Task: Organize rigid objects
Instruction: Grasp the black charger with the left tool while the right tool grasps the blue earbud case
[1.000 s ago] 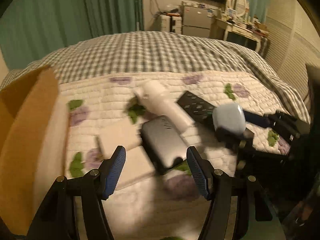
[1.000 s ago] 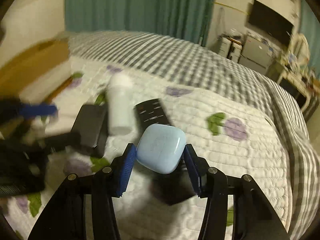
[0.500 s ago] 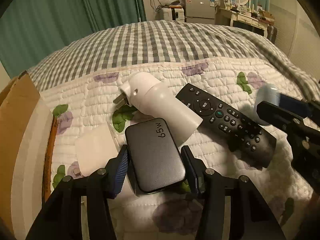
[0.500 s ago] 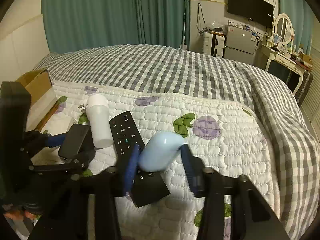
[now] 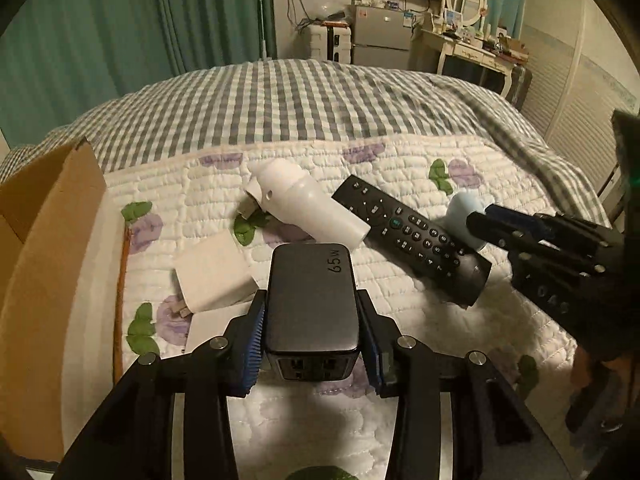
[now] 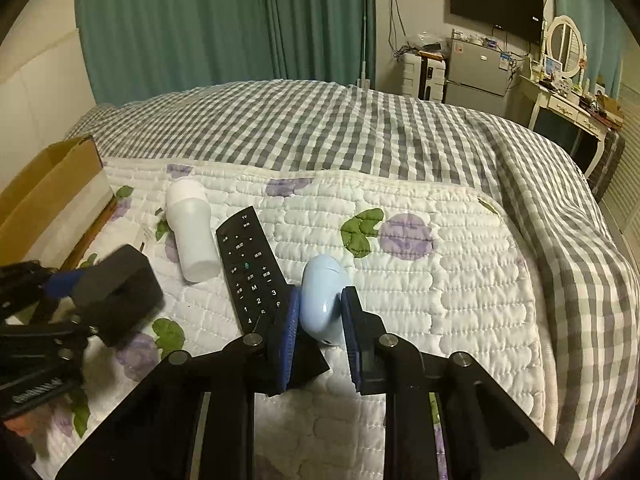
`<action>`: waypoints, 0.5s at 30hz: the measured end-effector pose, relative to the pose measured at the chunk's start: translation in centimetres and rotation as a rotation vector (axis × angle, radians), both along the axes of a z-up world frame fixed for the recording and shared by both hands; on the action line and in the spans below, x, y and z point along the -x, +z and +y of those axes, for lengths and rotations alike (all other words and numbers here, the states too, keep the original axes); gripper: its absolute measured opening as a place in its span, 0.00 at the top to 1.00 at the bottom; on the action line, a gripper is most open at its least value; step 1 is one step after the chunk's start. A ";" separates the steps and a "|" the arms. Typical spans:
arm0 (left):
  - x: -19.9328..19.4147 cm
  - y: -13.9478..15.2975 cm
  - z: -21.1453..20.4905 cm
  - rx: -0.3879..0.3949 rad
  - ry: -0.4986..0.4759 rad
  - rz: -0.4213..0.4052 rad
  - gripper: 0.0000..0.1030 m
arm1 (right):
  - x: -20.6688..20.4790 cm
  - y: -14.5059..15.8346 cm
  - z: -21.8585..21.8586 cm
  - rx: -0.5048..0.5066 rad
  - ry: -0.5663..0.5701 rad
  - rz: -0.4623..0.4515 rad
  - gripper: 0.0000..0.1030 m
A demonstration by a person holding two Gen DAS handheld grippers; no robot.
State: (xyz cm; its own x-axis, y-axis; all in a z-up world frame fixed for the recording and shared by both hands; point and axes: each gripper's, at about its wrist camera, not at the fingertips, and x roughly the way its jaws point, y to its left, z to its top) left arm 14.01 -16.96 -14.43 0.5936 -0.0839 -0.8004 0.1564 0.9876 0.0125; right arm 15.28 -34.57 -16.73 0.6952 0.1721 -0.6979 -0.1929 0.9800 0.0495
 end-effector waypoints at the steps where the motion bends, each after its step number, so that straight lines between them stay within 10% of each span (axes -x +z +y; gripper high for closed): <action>1: -0.1 0.1 0.1 0.002 0.000 -0.002 0.59 | 0.0 0.0 0.1 0.009 -0.002 -0.003 0.79; 15: 0.4 1.2 -0.2 0.029 -0.041 -0.015 0.59 | -0.3 0.3 0.7 0.081 -0.049 -0.058 0.77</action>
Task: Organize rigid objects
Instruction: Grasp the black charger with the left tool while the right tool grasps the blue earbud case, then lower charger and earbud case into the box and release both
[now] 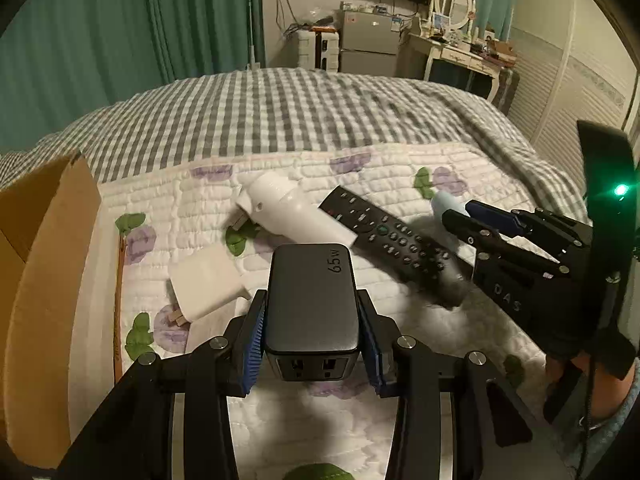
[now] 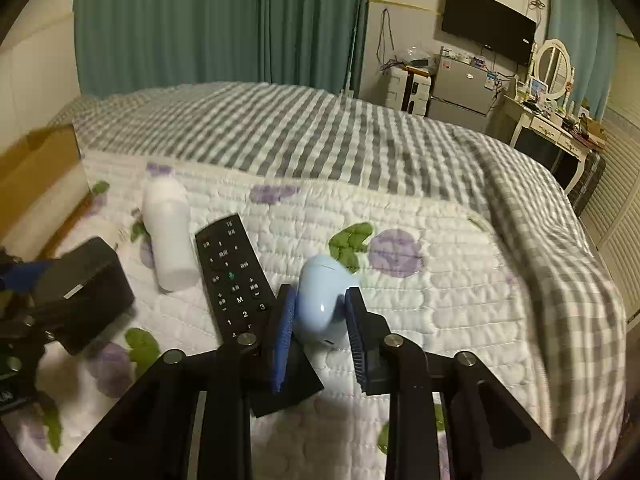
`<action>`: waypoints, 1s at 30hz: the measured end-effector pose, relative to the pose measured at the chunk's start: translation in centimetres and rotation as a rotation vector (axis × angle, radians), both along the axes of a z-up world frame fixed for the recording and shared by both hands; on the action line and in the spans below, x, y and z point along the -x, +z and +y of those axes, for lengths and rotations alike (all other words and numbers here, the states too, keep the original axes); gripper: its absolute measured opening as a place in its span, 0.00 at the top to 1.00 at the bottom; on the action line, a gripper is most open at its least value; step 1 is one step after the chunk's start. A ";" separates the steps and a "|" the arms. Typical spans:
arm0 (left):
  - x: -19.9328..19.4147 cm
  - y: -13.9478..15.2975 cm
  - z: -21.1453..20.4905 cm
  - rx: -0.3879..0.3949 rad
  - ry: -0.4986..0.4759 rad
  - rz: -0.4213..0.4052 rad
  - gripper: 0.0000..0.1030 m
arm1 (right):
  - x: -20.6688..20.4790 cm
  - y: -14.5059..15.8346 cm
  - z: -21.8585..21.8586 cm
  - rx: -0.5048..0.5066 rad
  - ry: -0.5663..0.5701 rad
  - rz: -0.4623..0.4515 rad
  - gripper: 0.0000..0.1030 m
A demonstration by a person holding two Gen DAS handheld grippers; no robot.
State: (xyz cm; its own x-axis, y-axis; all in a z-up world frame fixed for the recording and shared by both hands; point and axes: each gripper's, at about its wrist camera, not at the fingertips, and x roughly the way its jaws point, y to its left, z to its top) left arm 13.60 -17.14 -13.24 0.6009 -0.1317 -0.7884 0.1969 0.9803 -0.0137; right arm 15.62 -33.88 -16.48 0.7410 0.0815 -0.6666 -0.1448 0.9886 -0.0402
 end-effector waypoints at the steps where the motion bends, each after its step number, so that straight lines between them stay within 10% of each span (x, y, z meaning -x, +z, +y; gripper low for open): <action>1: 0.2 0.4 -0.1 0.005 -0.004 -0.006 0.59 | 0.2 0.5 -0.2 -0.008 -0.002 -0.003 0.78; 17: 6.4 16.7 4.9 0.082 -0.041 -0.240 0.59 | 10.7 17.0 3.2 -0.003 0.028 -0.165 0.80; 30: 7.2 14.5 18.5 0.022 0.095 -0.228 0.59 | 11.7 20.4 19.0 -0.070 0.251 -0.183 0.80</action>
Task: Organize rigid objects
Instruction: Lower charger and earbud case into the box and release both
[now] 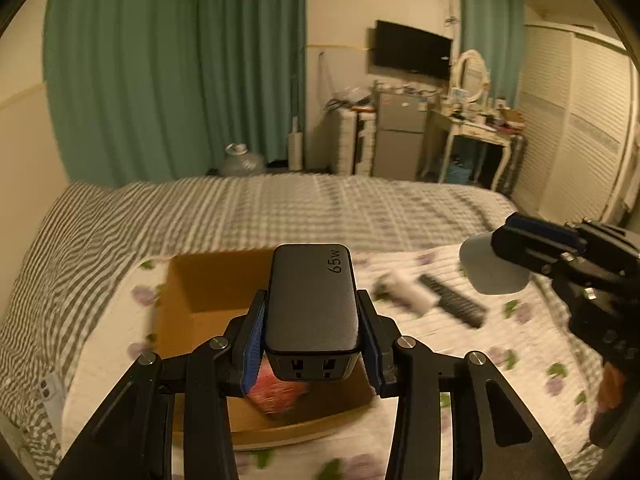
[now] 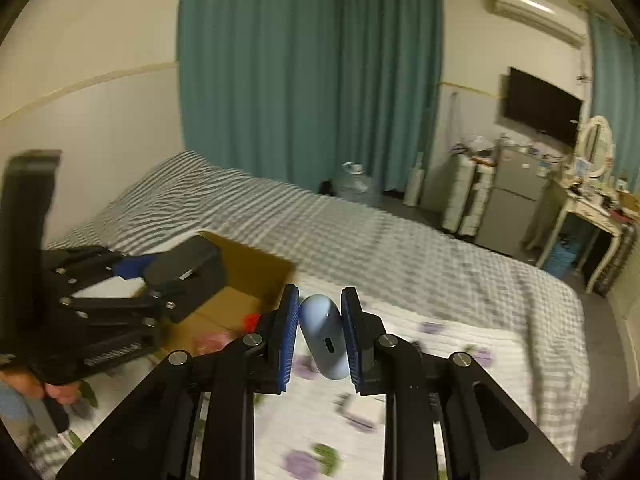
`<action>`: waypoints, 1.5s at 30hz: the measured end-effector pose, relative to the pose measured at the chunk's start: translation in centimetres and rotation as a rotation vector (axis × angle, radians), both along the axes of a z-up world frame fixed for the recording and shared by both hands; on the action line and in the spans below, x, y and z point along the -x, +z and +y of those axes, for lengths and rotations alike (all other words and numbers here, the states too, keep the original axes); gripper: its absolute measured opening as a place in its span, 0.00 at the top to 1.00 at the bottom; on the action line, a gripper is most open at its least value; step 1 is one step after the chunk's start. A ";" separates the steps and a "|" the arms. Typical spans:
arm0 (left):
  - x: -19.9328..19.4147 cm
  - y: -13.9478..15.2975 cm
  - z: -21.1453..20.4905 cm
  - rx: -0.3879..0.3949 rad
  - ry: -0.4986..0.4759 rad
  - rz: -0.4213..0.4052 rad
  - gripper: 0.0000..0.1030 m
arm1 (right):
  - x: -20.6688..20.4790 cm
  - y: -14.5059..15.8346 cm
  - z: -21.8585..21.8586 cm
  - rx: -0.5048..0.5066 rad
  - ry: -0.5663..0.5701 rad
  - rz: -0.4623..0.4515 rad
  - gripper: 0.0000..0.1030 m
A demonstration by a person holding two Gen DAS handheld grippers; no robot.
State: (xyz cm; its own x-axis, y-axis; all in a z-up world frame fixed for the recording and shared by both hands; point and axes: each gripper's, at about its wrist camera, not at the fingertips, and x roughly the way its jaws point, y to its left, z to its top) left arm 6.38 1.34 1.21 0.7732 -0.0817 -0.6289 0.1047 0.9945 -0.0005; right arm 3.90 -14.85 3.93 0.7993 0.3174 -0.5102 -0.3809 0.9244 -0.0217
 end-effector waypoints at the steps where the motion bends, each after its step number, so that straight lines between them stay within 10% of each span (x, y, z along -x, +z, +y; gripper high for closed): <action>1: -0.4 -0.9 1.0 -0.005 0.017 0.009 0.59 | -0.5 -0.4 1.0 -0.004 0.014 0.008 0.80; 13: -2.7 -8.5 5.8 -0.055 0.044 0.104 0.59 | -6.2 -7.5 8.9 -0.014 0.116 0.137 0.80; 22: -0.1 -6.1 6.3 -0.048 0.045 0.008 0.41 | -6.3 -9.3 8.6 -0.040 0.131 0.187 0.79; 26: 0.6 -5.2 5.8 -0.055 0.070 0.015 0.39 | -5.6 -7.4 6.7 -0.055 0.083 0.141 0.39; 36: 1.1 -2.0 -3.2 -0.062 0.015 -0.009 0.39 | -4.7 -2.0 -5.5 -0.005 -0.081 0.065 0.36; 45: -1.3 -6.7 -11.6 -0.019 -0.018 0.090 0.39 | -5.4 -7.2 -12.8 0.029 -0.167 0.118 0.36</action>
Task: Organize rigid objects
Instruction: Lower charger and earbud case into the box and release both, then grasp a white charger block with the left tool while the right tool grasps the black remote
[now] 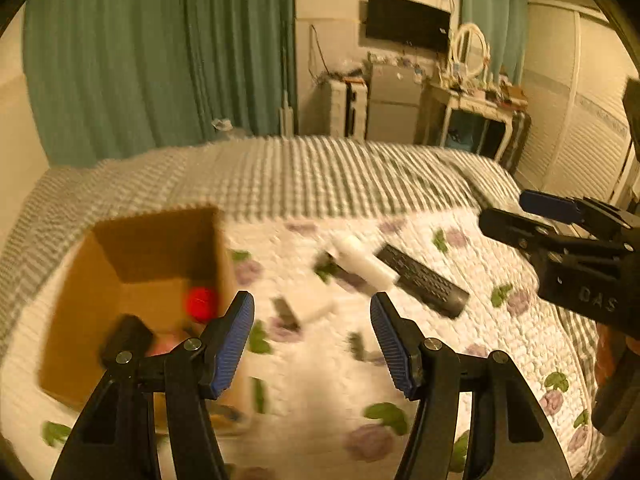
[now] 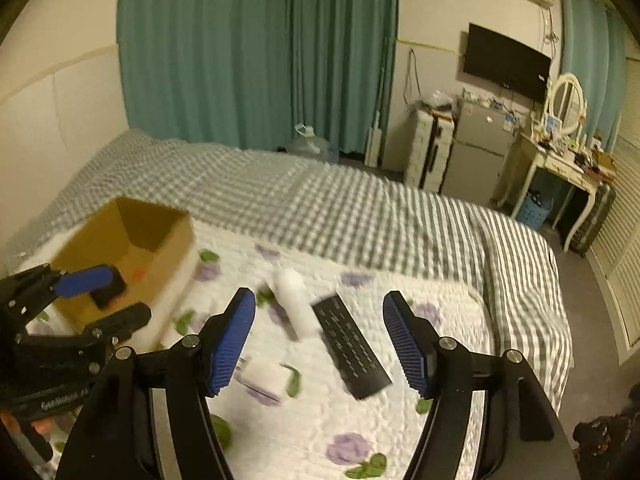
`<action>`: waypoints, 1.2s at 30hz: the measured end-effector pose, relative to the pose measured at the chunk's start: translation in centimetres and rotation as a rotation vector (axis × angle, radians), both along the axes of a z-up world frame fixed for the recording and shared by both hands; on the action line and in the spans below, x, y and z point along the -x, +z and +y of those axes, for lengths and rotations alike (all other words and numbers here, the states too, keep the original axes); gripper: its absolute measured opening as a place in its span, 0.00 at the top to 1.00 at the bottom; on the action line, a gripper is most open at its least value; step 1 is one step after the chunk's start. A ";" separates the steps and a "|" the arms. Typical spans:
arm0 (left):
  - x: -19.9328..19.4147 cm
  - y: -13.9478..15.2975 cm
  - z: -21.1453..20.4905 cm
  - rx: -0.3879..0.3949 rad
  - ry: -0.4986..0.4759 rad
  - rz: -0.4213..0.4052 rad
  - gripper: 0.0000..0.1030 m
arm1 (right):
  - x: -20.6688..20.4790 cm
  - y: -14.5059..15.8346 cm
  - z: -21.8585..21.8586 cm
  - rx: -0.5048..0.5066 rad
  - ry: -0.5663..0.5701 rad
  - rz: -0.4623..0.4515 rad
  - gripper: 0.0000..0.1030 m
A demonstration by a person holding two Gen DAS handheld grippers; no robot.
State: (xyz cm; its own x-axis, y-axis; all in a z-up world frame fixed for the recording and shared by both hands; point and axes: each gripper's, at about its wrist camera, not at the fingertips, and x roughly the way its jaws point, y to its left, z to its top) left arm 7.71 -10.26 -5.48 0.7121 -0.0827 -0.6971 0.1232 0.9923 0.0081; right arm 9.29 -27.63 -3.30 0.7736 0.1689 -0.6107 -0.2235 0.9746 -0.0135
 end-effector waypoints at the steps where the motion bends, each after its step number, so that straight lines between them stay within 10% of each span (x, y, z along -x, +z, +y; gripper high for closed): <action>1: -0.2 -1.0 -0.7 -0.005 -0.007 0.017 0.39 | -0.3 -0.9 -1.2 -0.020 -0.009 0.020 0.36; 19: -4.2 -13.2 -8.5 -0.128 -0.087 0.166 0.38 | -4.7 -9.7 -6.2 -0.071 -0.070 0.127 0.36; 36: -5.6 -9.2 -6.4 -0.131 -0.013 0.080 0.43 | -7.6 -14.4 -3.4 0.006 0.021 0.185 0.36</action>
State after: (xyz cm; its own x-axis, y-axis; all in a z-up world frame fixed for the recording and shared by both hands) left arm 13.28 -16.63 -14.71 0.6534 0.0041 -0.7570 0.1410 0.9818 0.1270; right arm 16.90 -30.98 -17.70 0.6443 0.1798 -0.7433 -0.2432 0.9697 0.0237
